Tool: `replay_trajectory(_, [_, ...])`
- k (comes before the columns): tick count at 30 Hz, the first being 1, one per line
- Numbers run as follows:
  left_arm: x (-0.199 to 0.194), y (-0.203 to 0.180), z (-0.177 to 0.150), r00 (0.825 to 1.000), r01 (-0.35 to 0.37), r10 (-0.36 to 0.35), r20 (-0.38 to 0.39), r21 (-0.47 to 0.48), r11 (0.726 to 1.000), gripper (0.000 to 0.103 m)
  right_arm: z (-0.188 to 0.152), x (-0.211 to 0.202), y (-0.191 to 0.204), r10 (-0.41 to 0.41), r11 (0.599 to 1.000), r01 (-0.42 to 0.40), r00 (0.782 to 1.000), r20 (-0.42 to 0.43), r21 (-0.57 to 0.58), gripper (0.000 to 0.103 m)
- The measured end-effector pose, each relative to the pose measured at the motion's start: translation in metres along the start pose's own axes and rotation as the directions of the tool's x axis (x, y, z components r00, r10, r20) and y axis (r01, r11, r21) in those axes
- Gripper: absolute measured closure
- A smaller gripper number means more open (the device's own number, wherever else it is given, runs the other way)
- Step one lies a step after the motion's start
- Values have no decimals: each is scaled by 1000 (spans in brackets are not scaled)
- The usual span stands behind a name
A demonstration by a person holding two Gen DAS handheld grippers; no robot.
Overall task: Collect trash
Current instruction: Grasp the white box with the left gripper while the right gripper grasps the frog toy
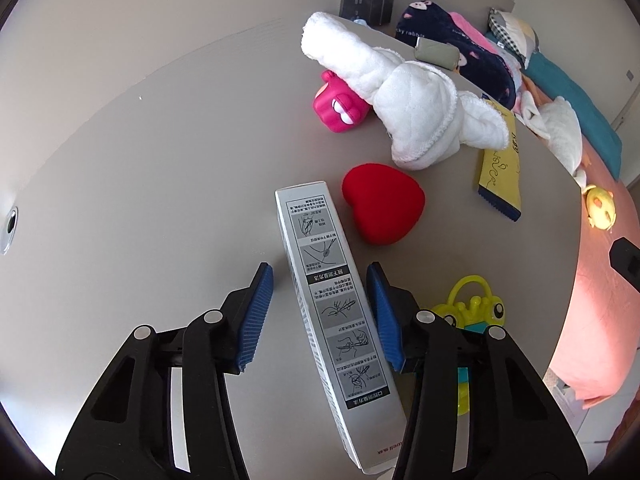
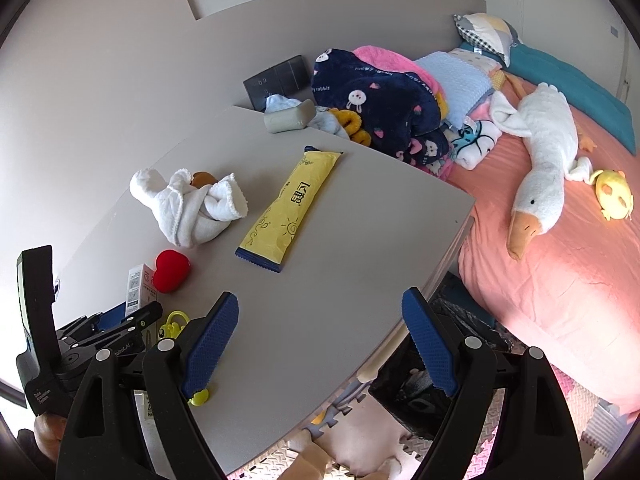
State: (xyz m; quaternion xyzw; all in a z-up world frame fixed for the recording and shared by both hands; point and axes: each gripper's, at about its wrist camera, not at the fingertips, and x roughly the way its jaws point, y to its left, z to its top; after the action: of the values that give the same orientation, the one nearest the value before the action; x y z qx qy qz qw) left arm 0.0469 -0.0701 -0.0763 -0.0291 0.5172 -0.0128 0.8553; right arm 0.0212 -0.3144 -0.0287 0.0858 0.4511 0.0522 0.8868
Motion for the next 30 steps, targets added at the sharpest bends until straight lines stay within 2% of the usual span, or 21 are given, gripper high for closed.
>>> replay_trajectory(2, [-1,4,-2,1000,-11,11,8,3,1000,56,-3,2,6,19,1000,-19,1000,-4,-12,19])
replay_trajectory(6, [-3,10,-6,998,-51,49,36,31,998,69,-11,7,24,57,997,-58,998,-18,-58,19])
replay_trajectory(10, [-5,20,-8,999,-34,33,42,12,999,75,-19,14,42,86,991,-89,995,-43,-99,19])
replay_trajectory(14, [-9,33,-9,999,-11,12,32,-17,1000,76,-26,21,58,109,984,-117,992,-65,-131,19])
replay_trajectory(19, [-21,48,-10,998,-11,14,58,-48,999,76,-34,29,76,134,975,-148,986,-95,-168,19])
replay_trajectory(30, [-44,74,-20,997,-12,19,76,-89,996,76,-49,45,105,110,956,-139,986,-125,-257,19])
